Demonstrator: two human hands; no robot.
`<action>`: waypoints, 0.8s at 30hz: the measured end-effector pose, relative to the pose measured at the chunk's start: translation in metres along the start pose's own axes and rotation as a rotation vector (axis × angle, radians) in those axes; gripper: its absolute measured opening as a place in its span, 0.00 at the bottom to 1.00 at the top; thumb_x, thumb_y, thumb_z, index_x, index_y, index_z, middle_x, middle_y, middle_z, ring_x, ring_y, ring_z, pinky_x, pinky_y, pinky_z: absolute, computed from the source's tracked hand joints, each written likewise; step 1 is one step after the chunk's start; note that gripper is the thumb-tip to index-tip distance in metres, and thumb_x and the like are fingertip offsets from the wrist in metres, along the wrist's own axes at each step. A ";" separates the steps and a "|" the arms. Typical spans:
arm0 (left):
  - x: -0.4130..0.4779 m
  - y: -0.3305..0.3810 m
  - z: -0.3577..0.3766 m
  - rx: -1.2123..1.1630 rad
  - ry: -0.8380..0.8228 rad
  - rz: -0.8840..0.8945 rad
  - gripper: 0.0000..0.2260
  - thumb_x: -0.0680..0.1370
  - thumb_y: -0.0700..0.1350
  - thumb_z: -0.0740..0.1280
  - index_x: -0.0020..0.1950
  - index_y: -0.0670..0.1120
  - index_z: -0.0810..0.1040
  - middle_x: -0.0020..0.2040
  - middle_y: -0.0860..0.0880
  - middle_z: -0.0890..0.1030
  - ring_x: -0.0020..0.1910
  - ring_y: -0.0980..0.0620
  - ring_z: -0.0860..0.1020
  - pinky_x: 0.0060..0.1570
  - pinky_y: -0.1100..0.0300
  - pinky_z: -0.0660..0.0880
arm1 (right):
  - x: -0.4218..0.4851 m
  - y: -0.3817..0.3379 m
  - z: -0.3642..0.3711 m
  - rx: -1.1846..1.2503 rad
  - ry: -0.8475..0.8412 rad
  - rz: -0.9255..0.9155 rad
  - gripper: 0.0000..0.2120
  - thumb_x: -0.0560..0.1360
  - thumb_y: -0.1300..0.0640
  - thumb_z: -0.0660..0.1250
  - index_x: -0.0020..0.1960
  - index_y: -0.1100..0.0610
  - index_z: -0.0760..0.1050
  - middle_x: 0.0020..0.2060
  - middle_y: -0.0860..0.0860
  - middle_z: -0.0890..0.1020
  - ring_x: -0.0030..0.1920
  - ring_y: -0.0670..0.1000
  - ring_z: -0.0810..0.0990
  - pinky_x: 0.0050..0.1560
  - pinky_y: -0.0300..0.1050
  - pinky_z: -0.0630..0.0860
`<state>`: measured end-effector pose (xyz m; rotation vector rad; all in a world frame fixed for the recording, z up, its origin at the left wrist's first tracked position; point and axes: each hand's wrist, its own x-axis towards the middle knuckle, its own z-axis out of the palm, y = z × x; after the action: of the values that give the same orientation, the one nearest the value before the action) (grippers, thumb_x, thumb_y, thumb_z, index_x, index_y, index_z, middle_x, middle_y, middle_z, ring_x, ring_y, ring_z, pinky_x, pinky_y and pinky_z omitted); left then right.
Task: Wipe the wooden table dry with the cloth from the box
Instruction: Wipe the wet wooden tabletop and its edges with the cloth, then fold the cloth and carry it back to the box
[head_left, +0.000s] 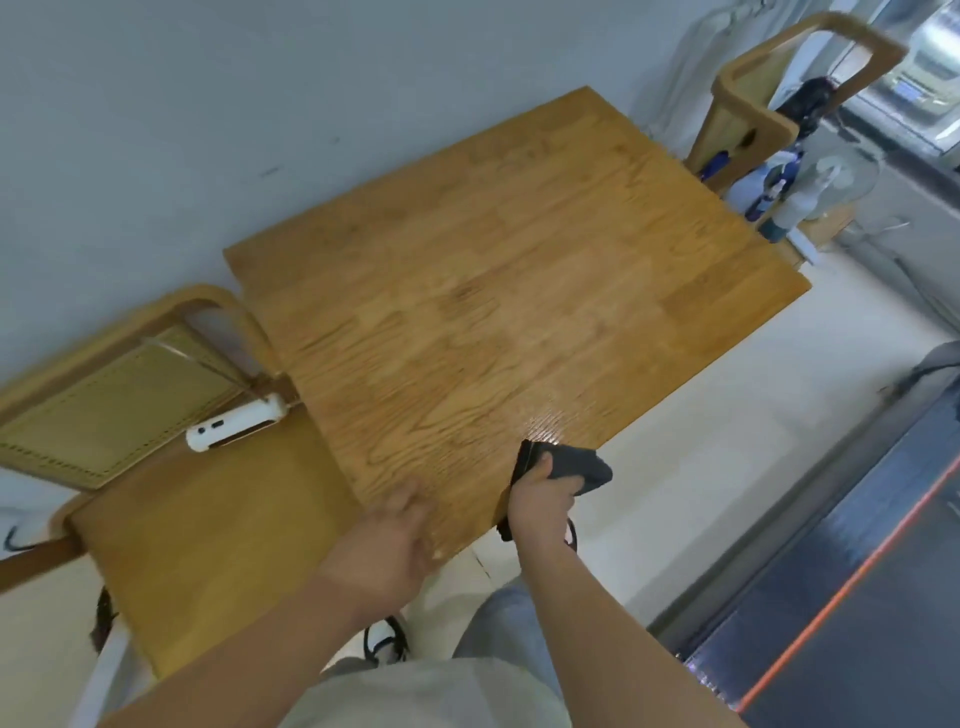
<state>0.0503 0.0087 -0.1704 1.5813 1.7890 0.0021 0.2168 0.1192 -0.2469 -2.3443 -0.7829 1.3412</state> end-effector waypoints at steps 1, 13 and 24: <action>-0.016 -0.014 0.001 -0.012 0.000 -0.017 0.23 0.84 0.44 0.62 0.79 0.49 0.67 0.84 0.51 0.55 0.79 0.47 0.61 0.72 0.62 0.61 | -0.018 0.013 0.015 0.010 -0.017 0.014 0.31 0.84 0.39 0.51 0.76 0.61 0.54 0.68 0.64 0.73 0.59 0.65 0.78 0.54 0.58 0.77; -0.110 -0.089 0.010 -0.084 0.005 -0.133 0.24 0.85 0.46 0.61 0.81 0.51 0.64 0.84 0.51 0.53 0.80 0.50 0.58 0.74 0.62 0.60 | -0.163 0.090 0.107 0.181 -0.102 0.202 0.28 0.84 0.41 0.57 0.73 0.62 0.63 0.65 0.61 0.76 0.63 0.65 0.78 0.54 0.51 0.72; -0.155 -0.102 -0.026 -0.840 0.317 -0.344 0.09 0.84 0.53 0.64 0.61 0.56 0.82 0.57 0.56 0.83 0.58 0.56 0.80 0.60 0.57 0.77 | -0.243 0.047 0.041 0.251 -1.015 0.266 0.31 0.82 0.33 0.55 0.67 0.55 0.81 0.62 0.59 0.83 0.63 0.59 0.83 0.71 0.61 0.72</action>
<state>-0.0553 -0.1376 -0.1190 0.6907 1.9009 0.7733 0.0967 -0.0653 -0.1266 -1.5059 -0.4717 2.6075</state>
